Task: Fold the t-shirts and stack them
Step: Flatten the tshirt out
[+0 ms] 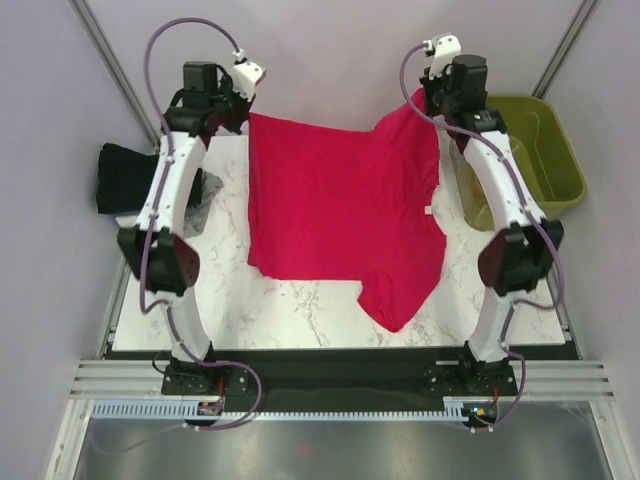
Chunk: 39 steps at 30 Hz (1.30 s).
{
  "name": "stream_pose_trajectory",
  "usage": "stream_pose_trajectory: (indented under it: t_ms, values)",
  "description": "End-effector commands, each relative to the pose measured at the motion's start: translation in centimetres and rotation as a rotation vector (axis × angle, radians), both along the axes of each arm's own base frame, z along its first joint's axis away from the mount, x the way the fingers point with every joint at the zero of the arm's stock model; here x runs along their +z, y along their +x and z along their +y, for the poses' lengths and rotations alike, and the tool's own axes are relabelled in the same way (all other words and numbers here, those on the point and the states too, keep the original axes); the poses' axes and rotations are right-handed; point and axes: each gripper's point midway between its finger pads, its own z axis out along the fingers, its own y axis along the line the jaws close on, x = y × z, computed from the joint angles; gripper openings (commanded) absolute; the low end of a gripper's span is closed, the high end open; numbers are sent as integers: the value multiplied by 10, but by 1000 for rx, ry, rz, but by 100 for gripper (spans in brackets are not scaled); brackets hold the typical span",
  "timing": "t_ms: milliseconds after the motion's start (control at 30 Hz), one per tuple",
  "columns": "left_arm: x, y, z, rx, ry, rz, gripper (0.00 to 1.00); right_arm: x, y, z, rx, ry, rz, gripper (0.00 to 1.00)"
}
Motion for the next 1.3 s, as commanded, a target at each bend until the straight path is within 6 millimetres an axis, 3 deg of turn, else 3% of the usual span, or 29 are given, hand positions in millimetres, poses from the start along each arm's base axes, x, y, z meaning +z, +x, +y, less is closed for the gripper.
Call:
stream_pose_trajectory:
  t_ms: [0, 33, 67, 133, 167, 233, 267, 333, 367, 433, 533, 600, 633, 700, 733, 767, 800, 933, 1033, 1067, 1100, 1133, 1167, 1200, 1233, 1267]
  values:
    - [67, -62, -13, -58, -108, -54, 2, 118, -76, 3, 16, 91, -196, 0]
    - [95, -85, -15, -76, -134, -102, 2, 114, -87, 3, 14, 90, -181, 0]
    - [95, -97, -22, -90, -144, -92, 2, 142, -114, 1, 22, 104, -235, 0]
    - [109, -122, -27, -99, -127, -124, 2, 142, -140, 0, 35, 120, -211, 0]
    - [122, -150, -39, -140, -119, -161, 2, 162, -165, -2, 49, 130, -251, 0]
    - [129, -173, -43, -141, -44, -213, 2, 159, -187, -5, 53, 129, -239, 0]
    - [139, -202, -54, -187, -39, -251, 2, 176, -212, -6, 72, 138, -284, 0]
    - [143, -224, -52, -175, -33, -255, 2, 175, -234, -6, 93, 142, -278, 0]
    - [157, -242, -47, -164, -71, -274, 2, 187, -255, -7, 108, 151, -311, 0]
    - [166, -260, -34, -123, -90, -284, 2, 187, -276, -9, 114, 168, -301, 0]
    - [199, -301, -14, -107, -157, -366, 2, 209, -323, -14, 126, 197, -347, 0]
    - [223, -325, 8, -76, -148, -461, 2, 240, -359, -20, 134, 197, -427, 0]
    - [232, -332, 17, -52, -137, -500, 2, 244, -370, -24, 129, 182, -433, 0]
    - [251, -346, 25, -49, -123, -569, 2, 264, -391, -32, 119, 152, -497, 0]
    - [258, -351, 29, -41, -127, -588, 2, 283, -408, -37, 108, 146, -552, 0]
    - [273, -359, 32, -42, -141, -628, 2, 291, -410, -39, 102, 140, -566, 0]
    - [279, -362, 33, -39, -149, -638, 2, 313, -427, -43, 101, 140, -632, 0]
    - [308, -364, 38, -24, -146, -707, 2, 348, -435, -44, 100, 152, -715, 0]
    - [308, -340, 34, -7, -104, -708, 2, 350, -403, -39, 102, 166, -701, 0]
    - [296, -326, 31, 4, -80, -675, 2, 346, -393, -39, 98, 162, -691, 0]
    - [287, -313, 30, 13, -48, -658, 2, 327, -369, -36, 93, 152, -637, 0]
    - [286, -302, 31, 41, -35, -671, 2, 329, -359, -35, 95, 148, -659, 0]
    - [259, -281, 27, 46, 13, -607, 2, 321, -344, -33, 94, 144, -641, 0]
    - [243, -265, 26, 65, 53, -566, 2, 300, -321, -30, 97, 140, -589, 0]
    - [234, -254, 23, 65, 61, -552, 2, 292, -301, -26, 104, 142, -572, 0]
    - [207, -237, 21, 64, 87, -493, 2, 282, -286, -23, 106, 145, -545, 0]
